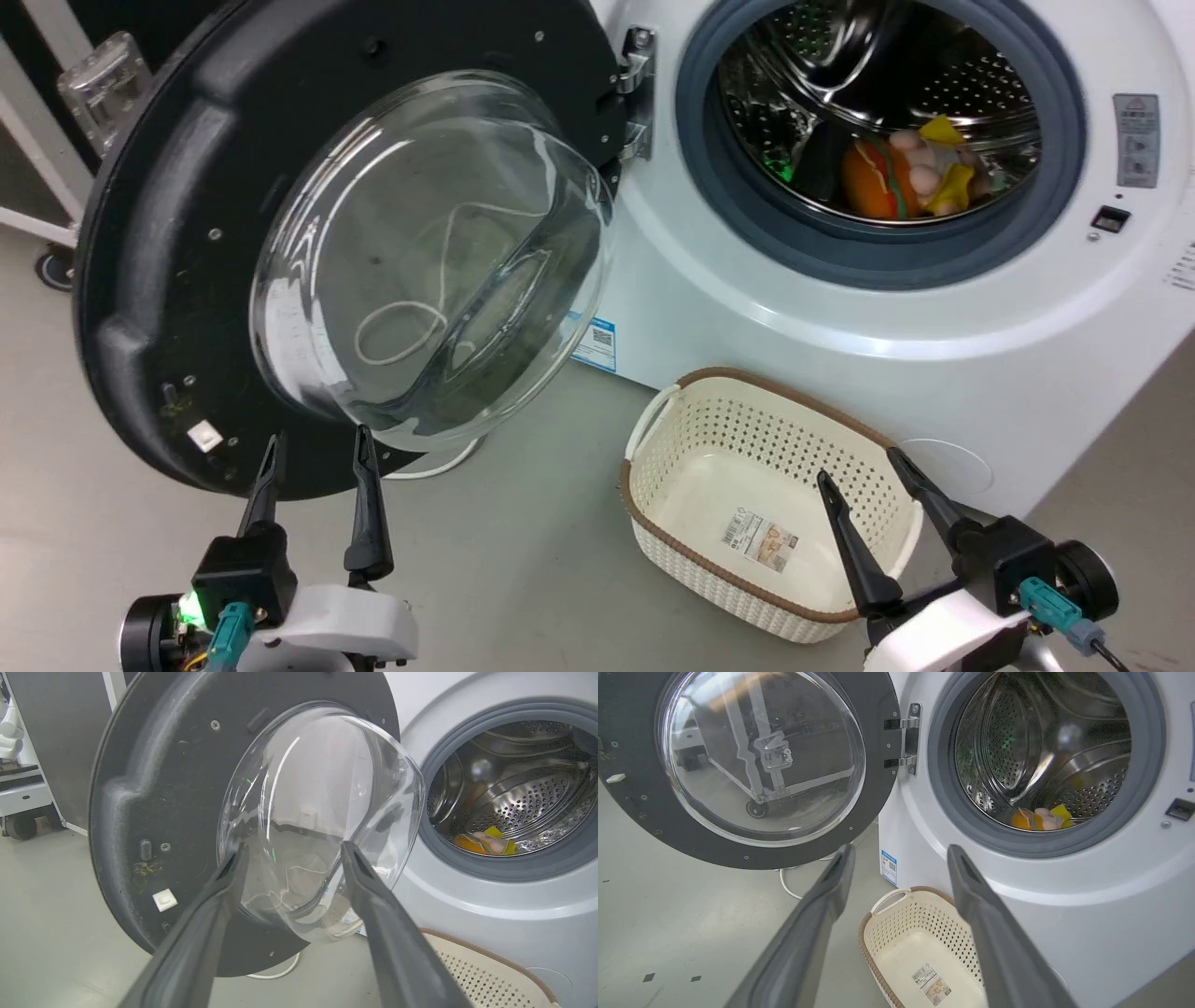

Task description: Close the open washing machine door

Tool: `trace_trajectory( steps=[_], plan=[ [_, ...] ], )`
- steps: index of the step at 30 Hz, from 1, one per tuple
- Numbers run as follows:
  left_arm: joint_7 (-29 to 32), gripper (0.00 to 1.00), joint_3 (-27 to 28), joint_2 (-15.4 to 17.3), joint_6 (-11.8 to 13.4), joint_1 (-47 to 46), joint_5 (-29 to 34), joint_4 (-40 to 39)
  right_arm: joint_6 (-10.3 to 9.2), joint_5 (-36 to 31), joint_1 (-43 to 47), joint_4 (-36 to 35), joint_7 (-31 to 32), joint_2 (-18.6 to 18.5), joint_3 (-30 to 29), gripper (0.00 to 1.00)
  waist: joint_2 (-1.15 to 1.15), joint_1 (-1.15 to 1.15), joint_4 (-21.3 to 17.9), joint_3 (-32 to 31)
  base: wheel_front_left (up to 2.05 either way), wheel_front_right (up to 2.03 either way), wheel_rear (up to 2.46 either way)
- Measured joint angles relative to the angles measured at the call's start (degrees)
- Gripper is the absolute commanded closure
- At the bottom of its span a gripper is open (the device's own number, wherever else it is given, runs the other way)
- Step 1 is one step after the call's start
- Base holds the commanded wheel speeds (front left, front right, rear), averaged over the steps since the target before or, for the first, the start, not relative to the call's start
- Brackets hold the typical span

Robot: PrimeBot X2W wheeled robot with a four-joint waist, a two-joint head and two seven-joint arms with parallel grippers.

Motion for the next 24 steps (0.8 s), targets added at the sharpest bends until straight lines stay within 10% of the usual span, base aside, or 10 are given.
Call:
trace_trajectory(
  steps=[16,18,24],
  plan=[
    [-2.0,0.0,0.5,0.0,0.4,0.8,-1.1,-1.2,0.0,0.2,-0.1,0.3,-2.0,0.0,0.6,0.0,0.0,0.0,4.0,0.3,0.0,0.0,0.0],
    [-2.2,0.93,0.8,0.0,-0.1,0.8,-1.4,-1.3,0.0,0.2,-0.1,0.3,-2.0,0.0,0.6,0.0,0.0,0.0,4.5,0.4,0.0,0.0,0.0],
    [-2.9,1.0,3.2,0.1,-3.0,0.6,-2.9,-3.1,0.0,0.0,0.1,0.1,-3.0,0.0,-0.4,0.0,0.0,0.0,6.0,1.1,0.0,0.0,0.0]
  ],
)
